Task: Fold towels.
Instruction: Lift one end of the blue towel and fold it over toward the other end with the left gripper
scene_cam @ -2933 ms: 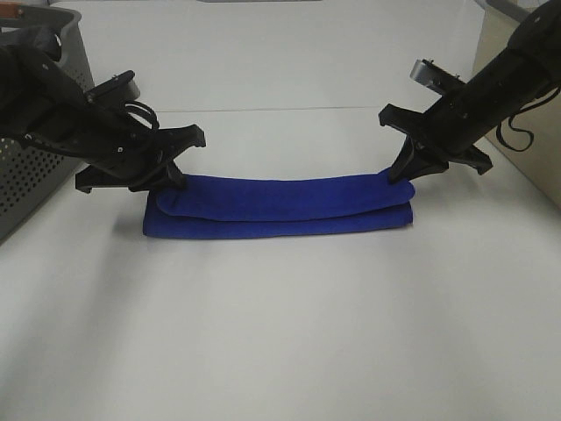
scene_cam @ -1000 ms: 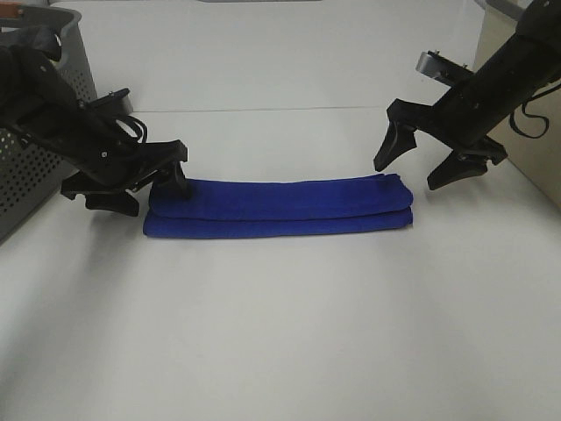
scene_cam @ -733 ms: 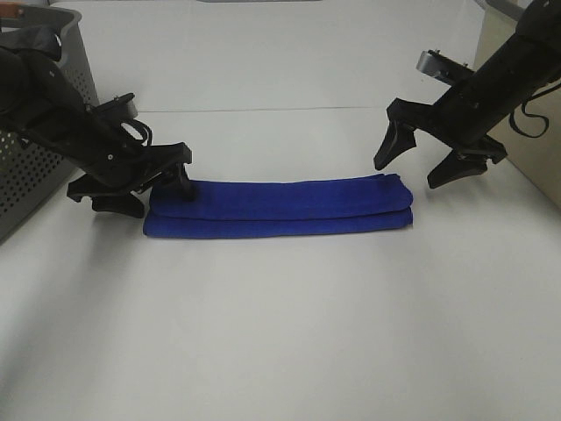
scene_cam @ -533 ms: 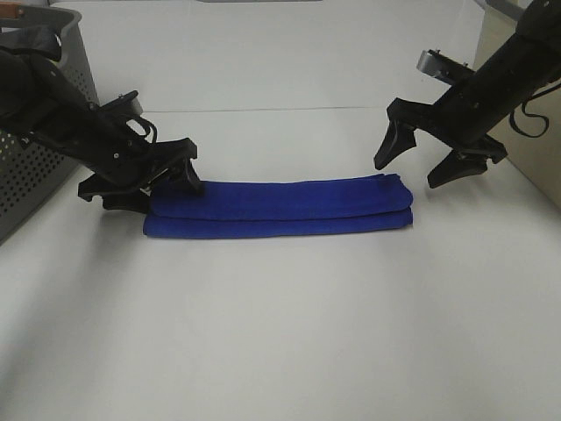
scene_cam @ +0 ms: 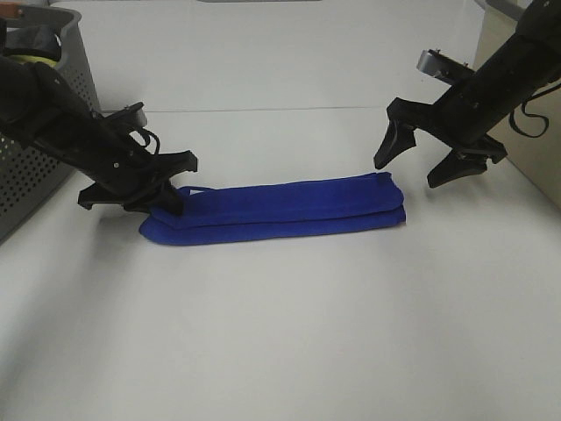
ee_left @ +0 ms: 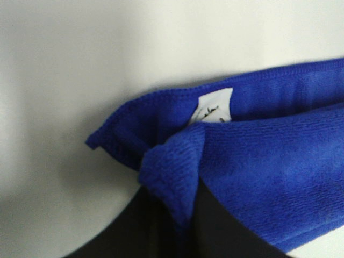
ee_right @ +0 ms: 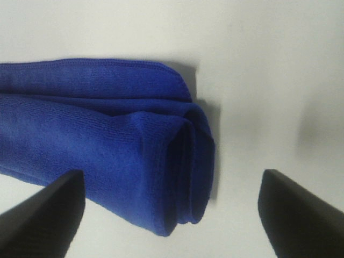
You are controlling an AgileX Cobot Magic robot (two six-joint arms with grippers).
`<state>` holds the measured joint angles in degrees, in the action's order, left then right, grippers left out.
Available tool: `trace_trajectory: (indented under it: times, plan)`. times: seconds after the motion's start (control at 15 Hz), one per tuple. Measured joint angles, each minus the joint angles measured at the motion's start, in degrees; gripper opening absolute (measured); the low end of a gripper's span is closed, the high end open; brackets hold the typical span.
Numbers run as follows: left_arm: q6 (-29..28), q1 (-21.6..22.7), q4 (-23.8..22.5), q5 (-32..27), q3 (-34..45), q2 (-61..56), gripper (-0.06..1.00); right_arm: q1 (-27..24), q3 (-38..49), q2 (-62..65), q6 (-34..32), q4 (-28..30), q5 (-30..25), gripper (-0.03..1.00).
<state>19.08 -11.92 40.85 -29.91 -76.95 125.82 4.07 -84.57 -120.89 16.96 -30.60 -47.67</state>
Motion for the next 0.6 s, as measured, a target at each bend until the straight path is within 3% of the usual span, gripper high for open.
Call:
trace_trajectory:
  times: [0.2, 0.4, 0.6]
  plan:
    - [-8.1, 0.3, -12.4, -3.2, -0.2, -4.8, 0.08, 0.0, 0.0, 0.0, 0.0, -0.1, 0.0, 0.82]
    - [-18.0, 0.5, -27.0, -17.0, -7.2, -7.1, 0.08, 0.0, 0.0, 0.0, 0.0, -0.1, -0.2, 0.82]
    - [-22.9, -0.3, -30.8, -26.6, -15.8, -7.7, 0.08, 0.0, 0.0, 0.0, 0.0, -0.1, -1.8, 0.82]
